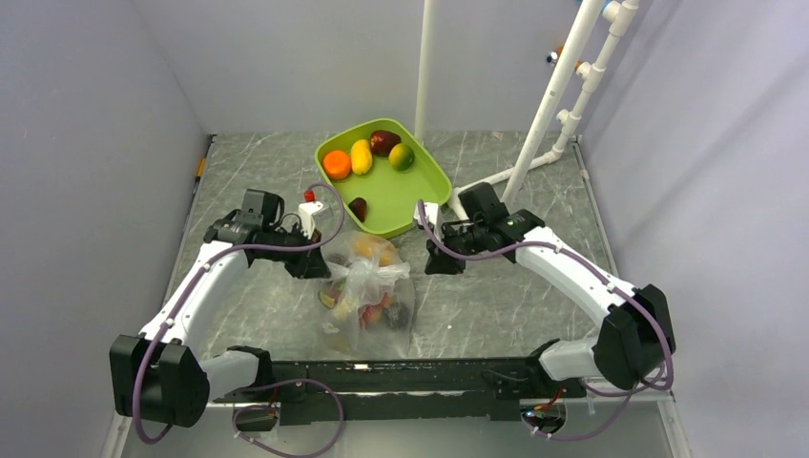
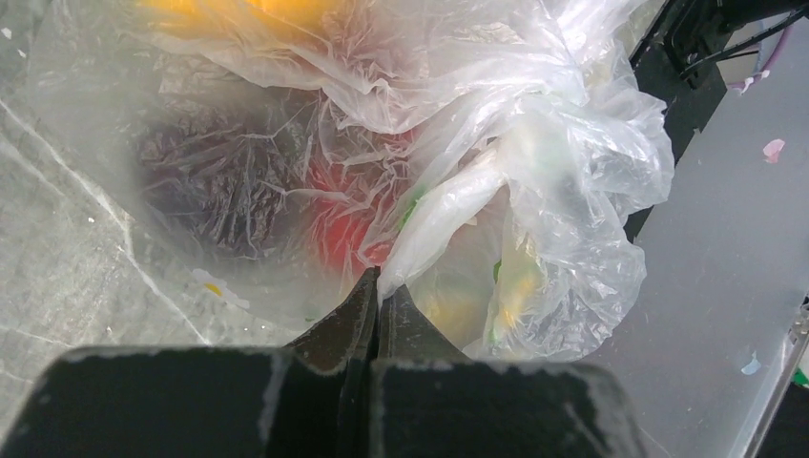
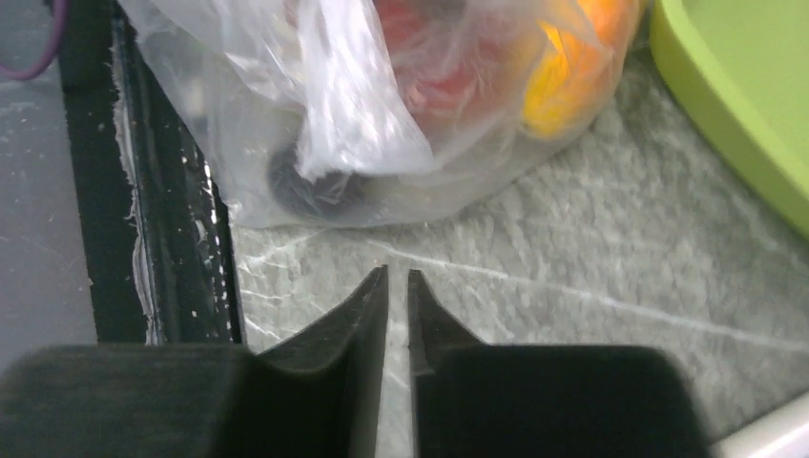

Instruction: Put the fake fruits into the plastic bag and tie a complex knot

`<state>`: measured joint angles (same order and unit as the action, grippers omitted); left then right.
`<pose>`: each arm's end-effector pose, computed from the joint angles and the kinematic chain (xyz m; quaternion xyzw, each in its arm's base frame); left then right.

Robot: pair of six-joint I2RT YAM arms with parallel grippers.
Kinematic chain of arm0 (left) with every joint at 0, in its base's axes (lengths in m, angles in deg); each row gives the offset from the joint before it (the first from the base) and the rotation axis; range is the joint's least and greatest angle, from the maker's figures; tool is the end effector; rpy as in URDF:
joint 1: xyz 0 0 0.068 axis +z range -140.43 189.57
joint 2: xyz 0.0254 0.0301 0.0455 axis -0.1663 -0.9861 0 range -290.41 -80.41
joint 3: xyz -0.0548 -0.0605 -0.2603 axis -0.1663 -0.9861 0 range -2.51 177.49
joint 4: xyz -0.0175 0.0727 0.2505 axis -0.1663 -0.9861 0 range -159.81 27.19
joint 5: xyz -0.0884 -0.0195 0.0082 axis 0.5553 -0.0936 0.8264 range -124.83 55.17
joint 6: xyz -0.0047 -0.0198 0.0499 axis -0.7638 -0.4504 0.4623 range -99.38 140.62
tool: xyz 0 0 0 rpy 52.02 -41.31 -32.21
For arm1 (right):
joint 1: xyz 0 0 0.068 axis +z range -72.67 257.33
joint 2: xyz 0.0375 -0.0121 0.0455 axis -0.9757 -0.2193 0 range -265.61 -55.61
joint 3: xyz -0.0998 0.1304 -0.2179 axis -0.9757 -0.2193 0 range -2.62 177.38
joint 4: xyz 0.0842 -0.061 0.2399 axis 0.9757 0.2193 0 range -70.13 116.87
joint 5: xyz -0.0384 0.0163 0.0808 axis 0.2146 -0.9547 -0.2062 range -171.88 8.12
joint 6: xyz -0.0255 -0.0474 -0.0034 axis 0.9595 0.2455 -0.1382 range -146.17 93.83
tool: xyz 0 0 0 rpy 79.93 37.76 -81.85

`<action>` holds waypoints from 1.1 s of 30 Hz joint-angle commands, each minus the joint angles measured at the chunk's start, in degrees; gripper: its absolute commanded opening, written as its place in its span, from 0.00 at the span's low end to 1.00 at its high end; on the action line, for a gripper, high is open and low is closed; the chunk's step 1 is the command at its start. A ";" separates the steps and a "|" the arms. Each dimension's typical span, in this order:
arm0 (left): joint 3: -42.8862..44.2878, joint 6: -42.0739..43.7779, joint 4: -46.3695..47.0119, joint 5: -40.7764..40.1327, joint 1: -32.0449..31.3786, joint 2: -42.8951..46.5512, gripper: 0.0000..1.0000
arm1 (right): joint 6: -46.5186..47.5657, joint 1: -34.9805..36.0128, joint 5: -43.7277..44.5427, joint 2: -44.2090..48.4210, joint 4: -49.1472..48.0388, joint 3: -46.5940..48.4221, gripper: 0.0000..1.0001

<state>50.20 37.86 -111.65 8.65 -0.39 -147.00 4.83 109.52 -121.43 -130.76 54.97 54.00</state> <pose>0.2057 -0.0610 0.2665 0.2972 0.8568 -0.3454 0.2414 0.2112 0.1598 0.2660 -0.5583 0.7062 0.3245 0.2903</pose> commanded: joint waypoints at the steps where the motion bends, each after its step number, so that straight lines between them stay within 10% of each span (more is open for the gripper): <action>1: 0.68 3.62 0.90 2.53 -1.20 0.04 0.00 | 1.27 0.17 -7.91 -3.23 2.65 7.94 0.33; 7: 0.56 3.64 2.10 2.95 -1.91 0.58 0.00 | -3.65 0.35 -13.55 -5.19 0.94 12.42 0.70; 20: -0.10 2.96 3.42 3.04 -2.17 1.37 0.00 | -3.52 4.99 -10.45 -17.24 1.84 18.04 0.66; 25: -0.99 2.95 3.62 2.56 -2.17 1.79 0.00 | -2.87 5.61 -9.28 -19.08 3.26 18.12 0.45; 29: -0.78 3.13 2.78 2.33 -1.99 2.52 0.00 | -1.30 5.56 -8.75 -17.80 6.18 18.35 0.03; 33: 0.45 4.24 -0.01 3.96 1.77 3.82 0.00 | -1.26 5.19 -6.13 -13.17 9.09 17.51 0.00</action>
<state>49.24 40.04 -109.55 10.58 -1.81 -145.55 1.94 115.07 -129.89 -149.65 60.04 69.89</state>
